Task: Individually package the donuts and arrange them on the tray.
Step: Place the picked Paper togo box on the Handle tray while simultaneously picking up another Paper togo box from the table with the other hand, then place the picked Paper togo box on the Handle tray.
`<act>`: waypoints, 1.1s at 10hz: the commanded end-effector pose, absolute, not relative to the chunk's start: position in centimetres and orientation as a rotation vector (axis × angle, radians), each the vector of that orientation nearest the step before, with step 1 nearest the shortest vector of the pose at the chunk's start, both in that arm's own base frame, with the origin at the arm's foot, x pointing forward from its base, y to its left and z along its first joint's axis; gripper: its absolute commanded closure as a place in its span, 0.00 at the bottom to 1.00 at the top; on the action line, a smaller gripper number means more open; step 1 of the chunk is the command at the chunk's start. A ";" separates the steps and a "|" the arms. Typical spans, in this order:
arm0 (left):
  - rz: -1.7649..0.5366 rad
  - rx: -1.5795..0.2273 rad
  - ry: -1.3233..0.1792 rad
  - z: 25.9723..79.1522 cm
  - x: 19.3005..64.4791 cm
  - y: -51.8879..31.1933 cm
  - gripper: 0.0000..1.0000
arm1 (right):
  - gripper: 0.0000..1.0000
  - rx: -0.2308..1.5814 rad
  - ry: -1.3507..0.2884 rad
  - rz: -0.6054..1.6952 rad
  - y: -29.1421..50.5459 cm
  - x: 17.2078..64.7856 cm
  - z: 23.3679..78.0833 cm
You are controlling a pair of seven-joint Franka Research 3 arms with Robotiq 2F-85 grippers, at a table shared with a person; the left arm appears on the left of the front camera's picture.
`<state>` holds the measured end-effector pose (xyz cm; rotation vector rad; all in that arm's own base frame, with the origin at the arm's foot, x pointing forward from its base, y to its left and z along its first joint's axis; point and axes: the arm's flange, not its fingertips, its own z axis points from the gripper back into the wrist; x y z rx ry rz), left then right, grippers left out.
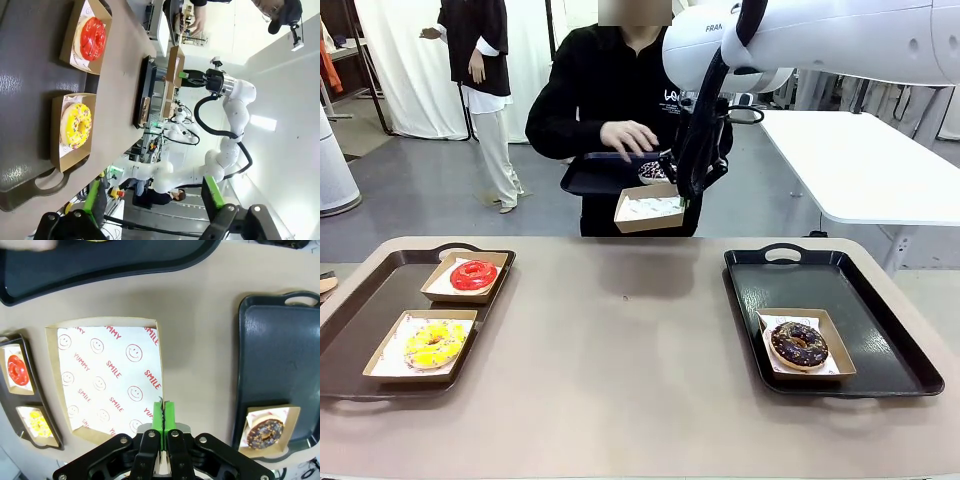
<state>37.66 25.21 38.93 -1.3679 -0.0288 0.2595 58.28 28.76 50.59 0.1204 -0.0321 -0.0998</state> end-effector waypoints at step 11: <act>0.237 -1.374 -0.029 38.9 37.2 25.4 0.00 | 1.00 0.122 -0.037 -0.100 28.8 58.2 50.8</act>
